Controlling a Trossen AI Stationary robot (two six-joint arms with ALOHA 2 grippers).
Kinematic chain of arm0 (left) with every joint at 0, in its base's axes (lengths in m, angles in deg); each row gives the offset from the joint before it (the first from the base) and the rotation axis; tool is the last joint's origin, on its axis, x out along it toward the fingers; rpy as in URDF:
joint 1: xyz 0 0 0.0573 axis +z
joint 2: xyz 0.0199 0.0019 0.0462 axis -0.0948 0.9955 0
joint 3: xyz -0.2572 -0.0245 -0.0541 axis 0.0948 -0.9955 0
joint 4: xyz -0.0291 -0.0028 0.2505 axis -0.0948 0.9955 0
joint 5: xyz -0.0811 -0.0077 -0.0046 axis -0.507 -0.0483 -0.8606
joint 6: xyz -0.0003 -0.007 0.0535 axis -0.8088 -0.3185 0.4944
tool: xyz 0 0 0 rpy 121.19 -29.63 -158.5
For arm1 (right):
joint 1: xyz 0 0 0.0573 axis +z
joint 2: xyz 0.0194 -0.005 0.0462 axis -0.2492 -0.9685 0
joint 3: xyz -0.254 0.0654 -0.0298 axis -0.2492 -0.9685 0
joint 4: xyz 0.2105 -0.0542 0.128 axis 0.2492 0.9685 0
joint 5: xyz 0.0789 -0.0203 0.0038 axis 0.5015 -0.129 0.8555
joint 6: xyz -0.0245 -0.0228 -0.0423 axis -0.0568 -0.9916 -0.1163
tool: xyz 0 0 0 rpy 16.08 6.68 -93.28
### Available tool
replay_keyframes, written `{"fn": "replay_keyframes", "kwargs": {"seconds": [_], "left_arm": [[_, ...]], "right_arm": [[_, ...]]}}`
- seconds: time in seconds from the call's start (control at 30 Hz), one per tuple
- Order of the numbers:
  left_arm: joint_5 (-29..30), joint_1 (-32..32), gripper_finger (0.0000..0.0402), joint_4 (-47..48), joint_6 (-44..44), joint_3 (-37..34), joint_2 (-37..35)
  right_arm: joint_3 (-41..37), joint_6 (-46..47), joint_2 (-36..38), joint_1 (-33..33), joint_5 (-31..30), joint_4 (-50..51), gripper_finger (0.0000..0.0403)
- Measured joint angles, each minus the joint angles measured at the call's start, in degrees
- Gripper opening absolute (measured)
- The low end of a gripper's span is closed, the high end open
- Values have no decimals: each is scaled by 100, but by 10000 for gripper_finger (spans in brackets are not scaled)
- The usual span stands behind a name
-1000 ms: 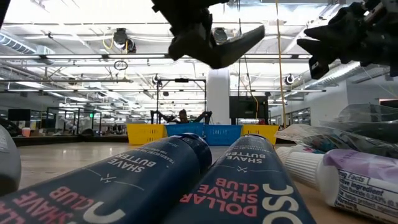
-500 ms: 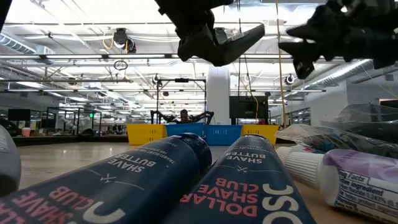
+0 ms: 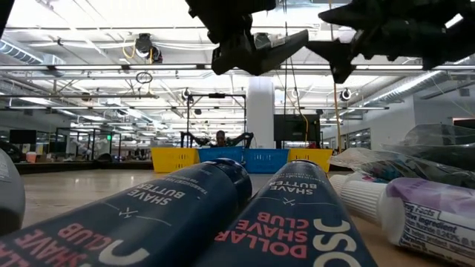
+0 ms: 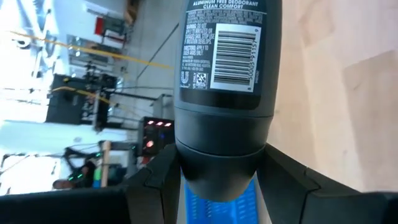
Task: Pick & Place Travel size toiletries
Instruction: Put the top deodorant cream into the right blue bin
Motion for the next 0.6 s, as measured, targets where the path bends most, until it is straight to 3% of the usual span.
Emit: {"fn": "replay_keyframes", "kwargs": {"seconds": [0.6], "left_arm": [[476, 11, 161, 108, 180, -7, 0]], "right_arm": [[718, 10, -1065, 4, -718, -210, 224]]}}
